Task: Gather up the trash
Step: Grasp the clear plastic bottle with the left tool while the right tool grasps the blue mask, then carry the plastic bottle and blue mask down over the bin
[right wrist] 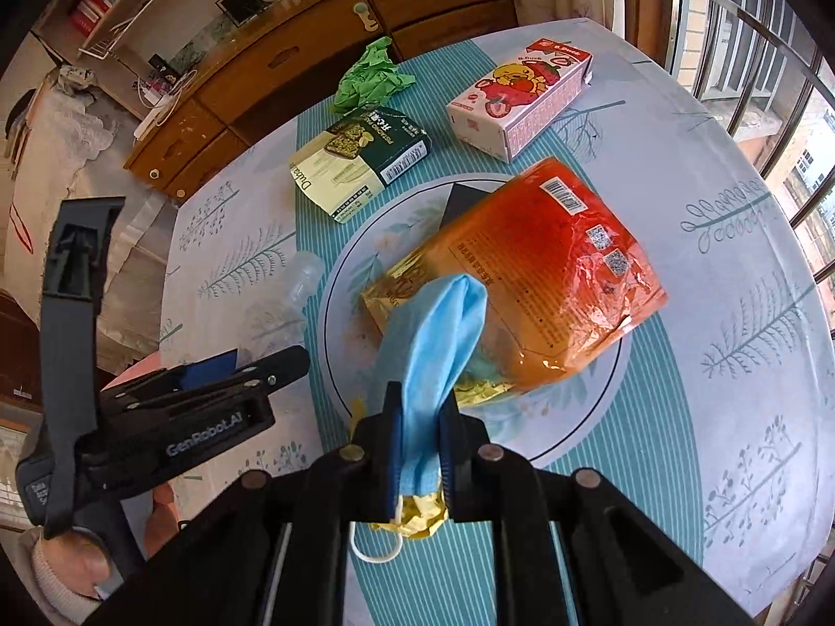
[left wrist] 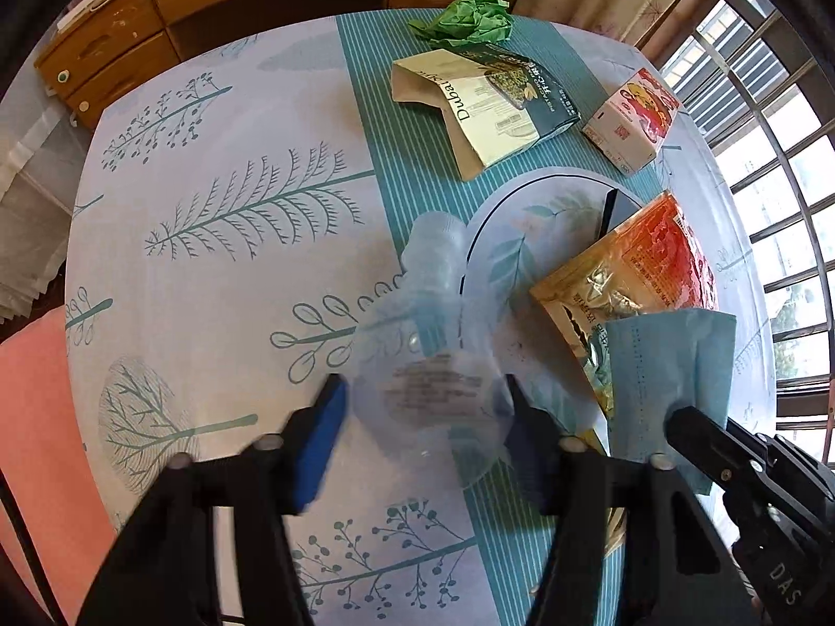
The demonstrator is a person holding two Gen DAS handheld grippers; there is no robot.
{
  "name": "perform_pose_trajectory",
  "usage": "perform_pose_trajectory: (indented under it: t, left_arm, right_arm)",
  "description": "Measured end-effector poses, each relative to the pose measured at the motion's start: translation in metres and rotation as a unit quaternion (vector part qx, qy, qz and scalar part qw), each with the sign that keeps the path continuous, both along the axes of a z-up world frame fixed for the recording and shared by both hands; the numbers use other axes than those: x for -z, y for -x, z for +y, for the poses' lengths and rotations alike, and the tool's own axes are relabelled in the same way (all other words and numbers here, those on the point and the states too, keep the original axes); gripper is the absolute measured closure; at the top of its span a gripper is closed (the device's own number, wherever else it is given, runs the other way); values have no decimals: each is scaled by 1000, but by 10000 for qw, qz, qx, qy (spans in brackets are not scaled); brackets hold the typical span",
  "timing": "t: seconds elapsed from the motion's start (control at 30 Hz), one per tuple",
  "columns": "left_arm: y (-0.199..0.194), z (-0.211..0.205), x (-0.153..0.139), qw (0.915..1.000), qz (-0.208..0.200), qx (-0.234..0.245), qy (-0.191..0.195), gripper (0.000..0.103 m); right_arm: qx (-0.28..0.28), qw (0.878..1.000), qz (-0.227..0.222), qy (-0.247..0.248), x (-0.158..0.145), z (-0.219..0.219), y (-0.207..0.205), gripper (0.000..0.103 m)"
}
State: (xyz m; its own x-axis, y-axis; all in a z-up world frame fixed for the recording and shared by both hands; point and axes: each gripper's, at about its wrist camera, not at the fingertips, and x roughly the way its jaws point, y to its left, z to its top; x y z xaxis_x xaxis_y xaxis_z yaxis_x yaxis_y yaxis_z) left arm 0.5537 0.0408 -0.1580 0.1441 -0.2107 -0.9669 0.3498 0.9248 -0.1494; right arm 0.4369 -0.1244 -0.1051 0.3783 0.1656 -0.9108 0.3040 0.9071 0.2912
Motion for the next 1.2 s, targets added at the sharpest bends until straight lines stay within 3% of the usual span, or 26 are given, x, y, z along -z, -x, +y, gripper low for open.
perform_pose_trajectory:
  t: [0.27,0.57,0.8,1.03,1.2]
  left_arm:
    - [23,11,-29,9981,-386,-93,462,56]
    - [89,40,-100,9904,-914,-541,884,57]
    - [185,37,-152,9799,-1442,-959,990,57]
    - [303,3,-188,9672,-1954,-1258,1027,57]
    - [377,-29,-201,9644,-1948,-1400,1111,57]
  right_arm:
    - [-79,9990,-409,-154,-26,-2,11,92]
    - [-504,9945,-896,-220,-73,0,47,92]
    - [-1080,9856,-1265,-309,-103,-8,110,92]
    - [-1599,9765,-1394,-382,-117,-33,201,92]
    - [-1975,9694,-1410,-378,-124,-49,266,92]
